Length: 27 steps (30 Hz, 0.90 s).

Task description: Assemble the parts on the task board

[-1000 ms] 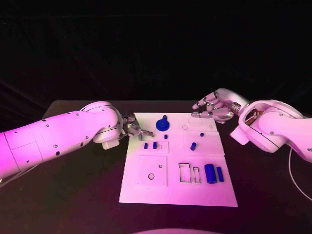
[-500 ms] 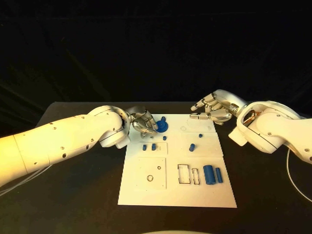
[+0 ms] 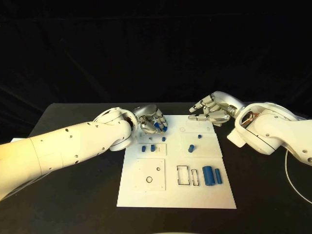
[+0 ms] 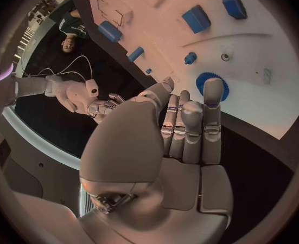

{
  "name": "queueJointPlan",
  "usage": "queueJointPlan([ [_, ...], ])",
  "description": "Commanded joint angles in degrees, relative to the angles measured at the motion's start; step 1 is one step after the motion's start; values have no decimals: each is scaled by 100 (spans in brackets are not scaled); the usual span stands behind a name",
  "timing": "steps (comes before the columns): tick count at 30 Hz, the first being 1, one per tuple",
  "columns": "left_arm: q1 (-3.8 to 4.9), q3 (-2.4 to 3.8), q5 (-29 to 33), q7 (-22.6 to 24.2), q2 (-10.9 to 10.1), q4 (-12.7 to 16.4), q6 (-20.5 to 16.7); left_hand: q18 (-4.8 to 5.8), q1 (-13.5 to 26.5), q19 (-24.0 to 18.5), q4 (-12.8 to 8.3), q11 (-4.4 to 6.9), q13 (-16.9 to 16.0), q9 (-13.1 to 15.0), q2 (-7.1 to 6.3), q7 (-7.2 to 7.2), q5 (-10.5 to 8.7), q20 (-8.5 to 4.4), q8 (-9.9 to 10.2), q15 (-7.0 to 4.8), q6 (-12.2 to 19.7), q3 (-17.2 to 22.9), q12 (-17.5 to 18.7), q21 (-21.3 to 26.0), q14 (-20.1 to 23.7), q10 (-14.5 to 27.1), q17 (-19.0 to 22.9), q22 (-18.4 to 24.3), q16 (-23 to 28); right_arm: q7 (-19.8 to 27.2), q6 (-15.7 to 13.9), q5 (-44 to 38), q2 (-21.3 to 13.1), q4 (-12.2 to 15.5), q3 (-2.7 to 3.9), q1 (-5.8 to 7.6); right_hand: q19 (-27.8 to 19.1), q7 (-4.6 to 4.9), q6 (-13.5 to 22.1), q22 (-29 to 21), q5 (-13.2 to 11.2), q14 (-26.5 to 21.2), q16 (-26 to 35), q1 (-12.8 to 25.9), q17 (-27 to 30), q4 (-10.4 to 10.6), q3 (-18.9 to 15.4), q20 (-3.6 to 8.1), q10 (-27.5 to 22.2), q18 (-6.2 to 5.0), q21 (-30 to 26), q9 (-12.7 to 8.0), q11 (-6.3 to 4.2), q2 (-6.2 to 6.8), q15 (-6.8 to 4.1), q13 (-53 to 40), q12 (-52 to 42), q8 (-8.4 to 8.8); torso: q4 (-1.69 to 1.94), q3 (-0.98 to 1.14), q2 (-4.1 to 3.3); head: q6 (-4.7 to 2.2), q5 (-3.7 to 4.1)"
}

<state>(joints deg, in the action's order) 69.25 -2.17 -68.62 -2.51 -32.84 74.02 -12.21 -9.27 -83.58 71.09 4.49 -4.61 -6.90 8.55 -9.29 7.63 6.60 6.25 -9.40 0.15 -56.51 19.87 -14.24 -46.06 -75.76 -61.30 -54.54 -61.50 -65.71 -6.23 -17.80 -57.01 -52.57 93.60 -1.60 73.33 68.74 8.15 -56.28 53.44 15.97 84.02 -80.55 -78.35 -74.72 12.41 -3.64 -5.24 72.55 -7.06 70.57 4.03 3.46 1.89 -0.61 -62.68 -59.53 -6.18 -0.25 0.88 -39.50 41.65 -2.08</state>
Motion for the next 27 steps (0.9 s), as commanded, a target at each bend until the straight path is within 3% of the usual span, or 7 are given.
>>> queueJointPlan([
  [1,-17,-11,-517,-217,86,-80,221,145,80,306,4,8,81,-47,-19,-1,-15,-24,56,-15,-68,42,66,-549,-236,-73,-316,-363,-326,15,48,-19,9,5,0,-4,-46,2,26,-5,38,263,21,-10,0,-1,-17,-6,-14,-30,-28,3,-27,-60,-39,6,13,-22,-9,1,-3,0,-8],
  [7,-52,-27,-763,-613,243,-213,484,241,202,600,23,1,179,-115,-100,14,-24,-34,152,-11,-95,7,156,-1085,-478,-99,-653,-727,-657,14,50,-20,10,8,0,-4,-46,2,26,-5,38,263,21,-10,0,-1,-17,-6,-14,-30,-28,3,-27,-60,-39,6,13,-22,-6,1,0,12,4],
  [13,-64,-32,-989,-847,310,-248,651,280,304,711,55,-3,210,-143,-157,22,-33,-31,184,-9,-144,-94,167,-1293,-569,-153,-770,-872,-781,17,52,-21,13,8,0,-4,-46,2,26,-5,39,263,21,-10,0,-1,-16,-6,-14,-30,-28,3,-26,-62,-39,6,13,-23,3,4,0,15,11],
  [27,-74,-37,-1051,-912,439,-314,788,330,253,843,33,33,217,-154,-63,-3,-36,-45,163,-36,-323,-108,114,-1582,-670,-360,-936,-1078,-942,27,59,-23,43,-8,0,-4,-45,3,26,-9,43,264,25,-17,3,4,-15,-6,-12,-30,-32,3,-26,-77,-40,7,11,-25,-1,-3,0,25,6],
])
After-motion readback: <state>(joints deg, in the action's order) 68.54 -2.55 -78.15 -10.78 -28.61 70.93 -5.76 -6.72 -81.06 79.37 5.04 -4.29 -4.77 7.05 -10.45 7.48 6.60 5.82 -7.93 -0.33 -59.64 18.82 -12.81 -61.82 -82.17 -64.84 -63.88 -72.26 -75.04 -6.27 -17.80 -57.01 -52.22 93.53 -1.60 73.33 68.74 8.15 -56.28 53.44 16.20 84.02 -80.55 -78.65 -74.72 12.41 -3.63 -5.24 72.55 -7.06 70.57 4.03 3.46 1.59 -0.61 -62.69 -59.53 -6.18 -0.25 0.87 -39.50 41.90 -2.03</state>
